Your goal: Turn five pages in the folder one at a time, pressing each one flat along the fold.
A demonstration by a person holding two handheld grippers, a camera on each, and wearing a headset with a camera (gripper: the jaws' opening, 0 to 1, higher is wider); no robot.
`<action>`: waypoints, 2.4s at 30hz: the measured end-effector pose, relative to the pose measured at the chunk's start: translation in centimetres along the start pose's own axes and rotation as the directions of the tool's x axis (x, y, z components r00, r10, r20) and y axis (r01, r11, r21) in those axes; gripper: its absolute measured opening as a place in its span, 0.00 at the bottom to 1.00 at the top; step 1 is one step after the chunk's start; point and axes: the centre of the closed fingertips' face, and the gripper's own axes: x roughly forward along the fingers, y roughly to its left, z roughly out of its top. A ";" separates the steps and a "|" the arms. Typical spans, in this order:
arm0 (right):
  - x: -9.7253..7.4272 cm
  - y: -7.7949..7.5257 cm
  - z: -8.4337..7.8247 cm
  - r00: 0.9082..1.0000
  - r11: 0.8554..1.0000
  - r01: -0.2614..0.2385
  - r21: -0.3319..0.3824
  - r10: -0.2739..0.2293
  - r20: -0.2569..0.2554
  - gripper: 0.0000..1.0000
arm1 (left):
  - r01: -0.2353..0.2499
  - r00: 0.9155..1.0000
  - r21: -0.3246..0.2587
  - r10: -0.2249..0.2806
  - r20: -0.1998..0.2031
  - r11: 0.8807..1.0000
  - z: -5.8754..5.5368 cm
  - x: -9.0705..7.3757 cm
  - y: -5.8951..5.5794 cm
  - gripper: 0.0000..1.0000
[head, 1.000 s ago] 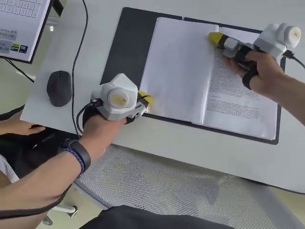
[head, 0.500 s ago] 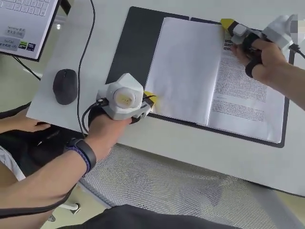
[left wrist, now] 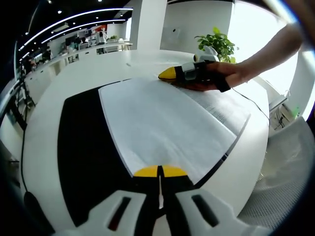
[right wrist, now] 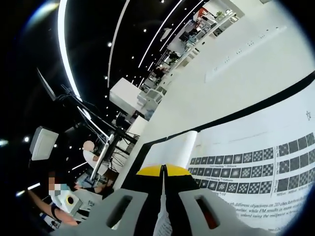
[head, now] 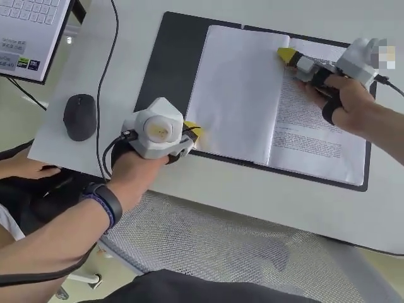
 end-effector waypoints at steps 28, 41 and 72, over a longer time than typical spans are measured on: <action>-7.7 8.1 -13.7 0.955 0.981 -0.190 -0.041 0.175 -0.241 0.00 | 0.001 1.000 0.001 -0.001 0.002 1.000 -0.1 0.5 0.1 0.00; -9.1 9.4 -16.0 0.943 0.978 -0.204 -0.046 0.183 -0.277 0.00 | 0.000 1.000 -0.001 0.000 0.008 1.000 -0.1 0.4 0.1 0.00; -10.6 9.8 -11.2 0.972 0.982 -0.096 -0.162 0.058 -0.226 0.10 | 0.012 1.000 0.048 -0.013 0.014 0.999 2.7 -1.8 -0.3 0.12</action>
